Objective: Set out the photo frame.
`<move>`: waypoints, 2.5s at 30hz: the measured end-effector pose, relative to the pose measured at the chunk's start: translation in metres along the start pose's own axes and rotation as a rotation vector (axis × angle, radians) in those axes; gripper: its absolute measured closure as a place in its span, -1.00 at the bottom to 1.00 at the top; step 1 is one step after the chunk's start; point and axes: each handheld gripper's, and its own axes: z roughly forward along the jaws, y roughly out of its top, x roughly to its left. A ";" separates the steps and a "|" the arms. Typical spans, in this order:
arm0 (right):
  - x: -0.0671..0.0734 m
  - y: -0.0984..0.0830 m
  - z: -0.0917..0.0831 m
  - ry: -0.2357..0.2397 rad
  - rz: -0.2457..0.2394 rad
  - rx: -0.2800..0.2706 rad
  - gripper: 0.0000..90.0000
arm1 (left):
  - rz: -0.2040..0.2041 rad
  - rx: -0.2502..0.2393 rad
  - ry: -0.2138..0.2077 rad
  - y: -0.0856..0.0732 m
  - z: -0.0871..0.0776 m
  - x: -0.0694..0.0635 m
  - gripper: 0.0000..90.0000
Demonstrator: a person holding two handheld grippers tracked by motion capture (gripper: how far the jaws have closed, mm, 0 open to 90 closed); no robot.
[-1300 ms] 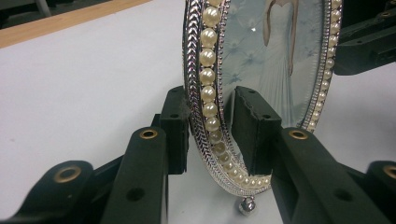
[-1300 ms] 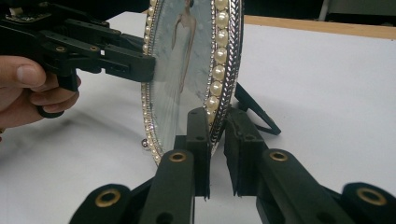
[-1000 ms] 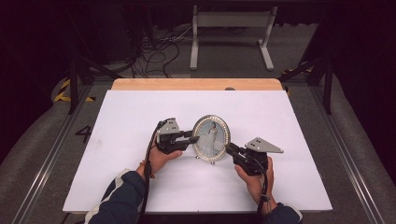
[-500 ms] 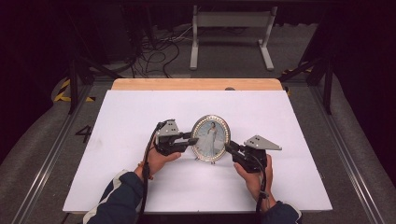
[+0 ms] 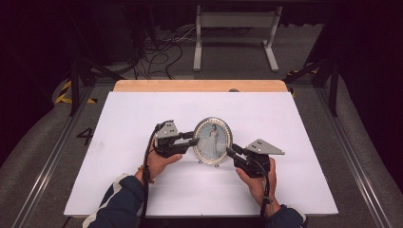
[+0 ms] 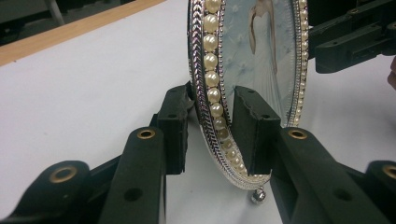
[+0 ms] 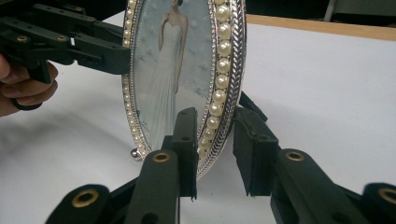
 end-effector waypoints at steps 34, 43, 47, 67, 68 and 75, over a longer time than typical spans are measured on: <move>-0.008 0.003 0.017 0.001 -0.025 0.015 0.55 | -0.051 0.035 0.038 -0.001 -0.003 -0.019 0.60; -0.002 0.006 0.015 -0.040 -0.067 -0.013 0.54 | -0.023 0.040 0.054 -0.002 -0.005 -0.022 0.58; -0.003 0.007 0.014 -0.040 -0.056 -0.029 0.62 | -0.018 0.039 0.050 -0.002 -0.005 -0.022 0.58; -0.003 0.007 0.014 -0.025 -0.116 -0.002 0.61 | 0.031 0.060 0.094 -0.002 -0.005 -0.027 0.51; -0.003 0.007 0.014 -0.025 -0.129 0.002 0.59 | 0.041 0.063 0.100 -0.002 -0.005 -0.027 0.50; -0.002 0.008 0.014 -0.019 -0.186 0.021 0.56 | 0.081 0.074 0.122 -0.001 -0.006 -0.030 0.45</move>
